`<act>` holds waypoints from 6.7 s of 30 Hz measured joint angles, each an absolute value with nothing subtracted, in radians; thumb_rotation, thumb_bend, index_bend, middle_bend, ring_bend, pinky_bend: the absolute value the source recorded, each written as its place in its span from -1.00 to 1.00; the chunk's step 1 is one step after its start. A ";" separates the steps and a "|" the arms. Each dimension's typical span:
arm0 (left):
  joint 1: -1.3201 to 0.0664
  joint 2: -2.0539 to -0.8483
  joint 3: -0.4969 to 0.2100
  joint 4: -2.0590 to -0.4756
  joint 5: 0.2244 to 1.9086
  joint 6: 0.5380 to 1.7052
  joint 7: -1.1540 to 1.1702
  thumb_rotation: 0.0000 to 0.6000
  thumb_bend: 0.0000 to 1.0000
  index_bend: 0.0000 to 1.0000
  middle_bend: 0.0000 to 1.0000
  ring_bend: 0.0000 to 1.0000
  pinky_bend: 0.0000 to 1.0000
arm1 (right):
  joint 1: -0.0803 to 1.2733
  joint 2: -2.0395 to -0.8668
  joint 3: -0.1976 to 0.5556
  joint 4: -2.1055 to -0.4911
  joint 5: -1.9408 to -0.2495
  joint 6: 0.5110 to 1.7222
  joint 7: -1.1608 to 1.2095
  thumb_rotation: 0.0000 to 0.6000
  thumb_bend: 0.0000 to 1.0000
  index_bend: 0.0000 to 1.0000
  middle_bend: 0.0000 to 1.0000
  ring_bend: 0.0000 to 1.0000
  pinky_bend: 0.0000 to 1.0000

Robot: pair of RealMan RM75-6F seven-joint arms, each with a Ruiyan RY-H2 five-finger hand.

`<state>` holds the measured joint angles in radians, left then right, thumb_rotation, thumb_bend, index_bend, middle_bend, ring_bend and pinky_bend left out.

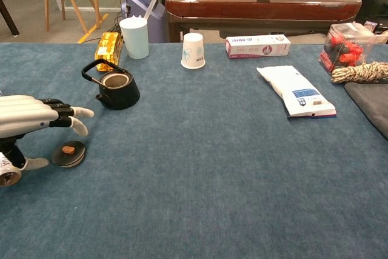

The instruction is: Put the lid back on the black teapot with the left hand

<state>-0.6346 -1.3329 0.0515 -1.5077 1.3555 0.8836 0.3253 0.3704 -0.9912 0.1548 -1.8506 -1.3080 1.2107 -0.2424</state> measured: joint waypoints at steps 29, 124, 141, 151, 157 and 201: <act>-0.640 -1.358 0.051 -1.475 1.359 0.850 0.338 1.00 -0.36 -0.61 -1.00 -1.00 -1.00 | 0.375 -0.998 0.146 -1.829 -1.308 1.203 -0.218 1.00 -0.13 -0.94 -1.00 -1.00 -1.00; -0.645 -1.220 0.008 -1.778 1.249 0.934 0.643 1.00 -0.35 -0.33 -1.00 -1.00 -1.00 | 0.383 -1.018 0.138 -1.722 -1.362 1.181 -0.072 1.00 -0.13 -0.94 -1.00 -1.00 -1.00; -0.776 -1.185 -0.054 -1.935 1.066 0.920 0.833 1.00 -0.36 -0.33 -1.00 -1.00 -1.00 | 0.382 -1.016 0.139 -1.694 -1.371 1.179 -0.024 1.00 -0.13 -0.94 -1.00 -1.00 -1.00; -0.890 -1.217 -0.084 -1.935 0.940 0.892 0.889 1.00 -0.35 -0.33 -1.00 -1.00 -1.00 | 0.385 -1.016 0.141 -1.665 -1.370 1.171 0.003 1.00 -0.13 -0.94 -1.00 -1.00 -1.00; -0.959 -1.228 -0.095 -1.903 0.869 0.858 0.896 1.00 -0.36 -0.33 -1.00 -1.00 -1.00 | 0.393 -1.023 0.147 -1.645 -1.360 1.158 0.013 1.00 -0.13 -0.94 -1.00 -1.00 -1.00; -1.187 -1.319 -0.127 -1.446 0.891 0.588 0.506 1.00 -0.36 -0.33 -1.00 -1.00 -1.00 | 0.460 -1.086 0.192 -1.563 -1.218 1.062 -0.034 1.00 -0.13 -0.94 -1.00 -1.00 -1.00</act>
<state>-1.1868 -1.3189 -0.1265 -1.4460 0.8914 0.5878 0.5057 0.4600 -1.0862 0.1920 -1.5633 -1.2178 1.0618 -0.0342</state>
